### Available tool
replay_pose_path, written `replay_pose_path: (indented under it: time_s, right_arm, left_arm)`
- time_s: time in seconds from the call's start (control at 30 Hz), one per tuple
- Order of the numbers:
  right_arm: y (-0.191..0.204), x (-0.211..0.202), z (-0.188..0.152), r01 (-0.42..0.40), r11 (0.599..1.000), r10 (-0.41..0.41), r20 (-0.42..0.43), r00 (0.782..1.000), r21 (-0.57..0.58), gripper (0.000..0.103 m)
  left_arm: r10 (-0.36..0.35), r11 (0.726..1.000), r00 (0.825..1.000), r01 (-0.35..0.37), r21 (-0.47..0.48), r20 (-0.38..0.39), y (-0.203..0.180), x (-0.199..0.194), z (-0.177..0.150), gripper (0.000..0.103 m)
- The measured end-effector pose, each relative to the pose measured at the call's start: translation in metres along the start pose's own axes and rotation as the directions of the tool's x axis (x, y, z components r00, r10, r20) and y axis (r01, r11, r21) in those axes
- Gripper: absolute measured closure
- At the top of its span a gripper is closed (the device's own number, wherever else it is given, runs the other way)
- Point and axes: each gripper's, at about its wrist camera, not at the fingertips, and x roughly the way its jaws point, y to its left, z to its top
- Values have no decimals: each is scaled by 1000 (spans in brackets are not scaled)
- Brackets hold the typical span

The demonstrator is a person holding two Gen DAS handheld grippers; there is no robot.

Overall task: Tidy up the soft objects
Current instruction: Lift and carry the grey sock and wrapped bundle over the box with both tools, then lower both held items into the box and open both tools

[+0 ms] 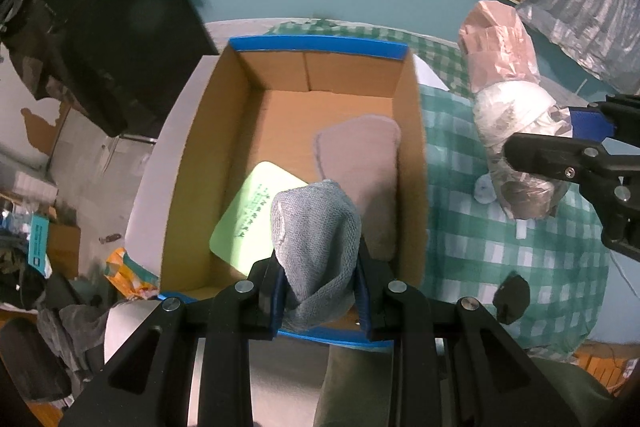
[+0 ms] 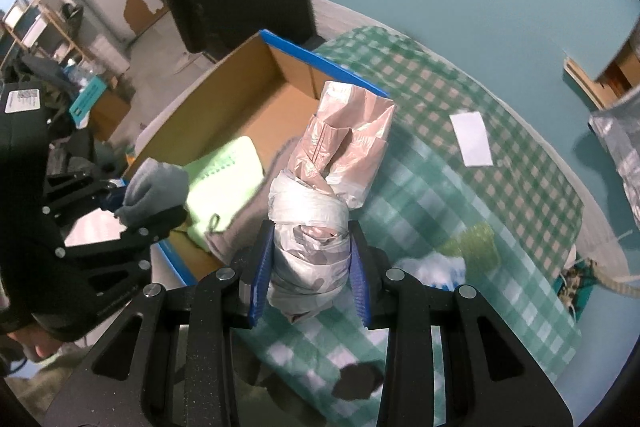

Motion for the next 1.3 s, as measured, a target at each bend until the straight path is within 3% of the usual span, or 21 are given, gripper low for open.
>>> replay_pose_path:
  time_s: [0.47, 1.03, 1.23, 1.3]
  right_arm:
    - [37, 42, 37, -33, 998, 30, -61, 998, -49, 69]
    - [59, 82, 52, -37, 998, 31, -131, 991, -46, 69]
    - [62, 83, 54, -20, 999, 14, -120, 993, -50, 63]
    - [63, 83, 56, -15, 999, 9, -117, 993, -50, 52]
  left_arm:
    - [21, 997, 999, -23, -71, -32, 45, 26, 4, 74]
    - [46, 993, 996, -54, -107, -82, 74, 48, 5, 73]
    - [54, 992, 995, -63, -108, -83, 75, 47, 5, 63]
    - [57, 992, 995, -66, -108, -81, 75, 46, 5, 52]
